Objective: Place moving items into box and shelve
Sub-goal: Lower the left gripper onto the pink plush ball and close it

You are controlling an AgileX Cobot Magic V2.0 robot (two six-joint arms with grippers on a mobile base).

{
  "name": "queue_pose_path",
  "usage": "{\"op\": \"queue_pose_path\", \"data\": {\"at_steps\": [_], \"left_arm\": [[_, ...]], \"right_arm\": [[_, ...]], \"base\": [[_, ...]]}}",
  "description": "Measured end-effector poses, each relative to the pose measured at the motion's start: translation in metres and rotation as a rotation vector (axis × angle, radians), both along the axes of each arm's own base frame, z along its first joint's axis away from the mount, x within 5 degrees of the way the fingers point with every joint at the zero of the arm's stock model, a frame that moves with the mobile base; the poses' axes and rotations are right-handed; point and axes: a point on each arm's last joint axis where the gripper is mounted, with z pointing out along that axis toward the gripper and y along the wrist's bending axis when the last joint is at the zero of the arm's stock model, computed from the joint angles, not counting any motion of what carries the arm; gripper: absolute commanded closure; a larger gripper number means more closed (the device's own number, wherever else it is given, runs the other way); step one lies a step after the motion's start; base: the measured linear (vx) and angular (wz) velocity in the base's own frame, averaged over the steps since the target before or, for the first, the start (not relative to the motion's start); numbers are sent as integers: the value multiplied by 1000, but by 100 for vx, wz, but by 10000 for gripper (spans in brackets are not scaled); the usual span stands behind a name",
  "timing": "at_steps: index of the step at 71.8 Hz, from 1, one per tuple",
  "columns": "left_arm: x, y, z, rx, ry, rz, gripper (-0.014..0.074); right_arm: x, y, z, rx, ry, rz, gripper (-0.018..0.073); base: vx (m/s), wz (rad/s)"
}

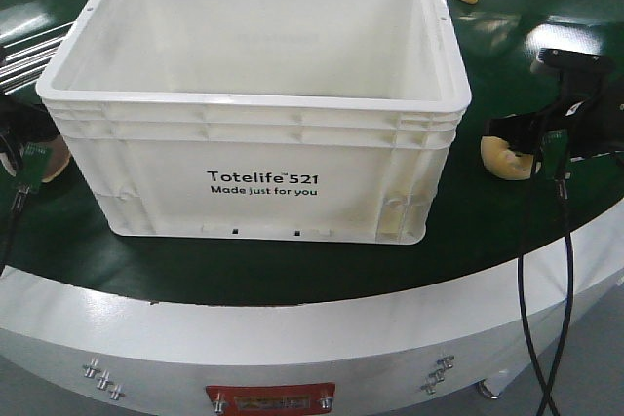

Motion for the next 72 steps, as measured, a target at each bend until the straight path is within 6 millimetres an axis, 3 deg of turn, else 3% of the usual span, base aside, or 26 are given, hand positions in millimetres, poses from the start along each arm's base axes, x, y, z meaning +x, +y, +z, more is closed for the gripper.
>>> {"op": "queue_pose_path", "data": {"at_steps": [8,14,19,30,55,72], "left_arm": [[2,1,-9,-3,23,3,67],[4,2,-12,-3,26,3,132],[5,2,-14,-4,32,3,249],[5,2,-15,-6,45,3,629],[4,2,-11,-6,43,3,624],[0,1,8,-1,-1,3,624]], "right_arm": [[0,0,0,0,-1,0,574],[0,0,0,0,-2,0,574],[0,0,0,0,-3,0,574],[1,0,1,-2,-10,0,574],[1,0,1,-3,-18,-1,574],[2,0,3,-19,-34,17,574]], "base": [[0,0],[0,0],[0,0],[0,0],[0,0],[0,0]]}}
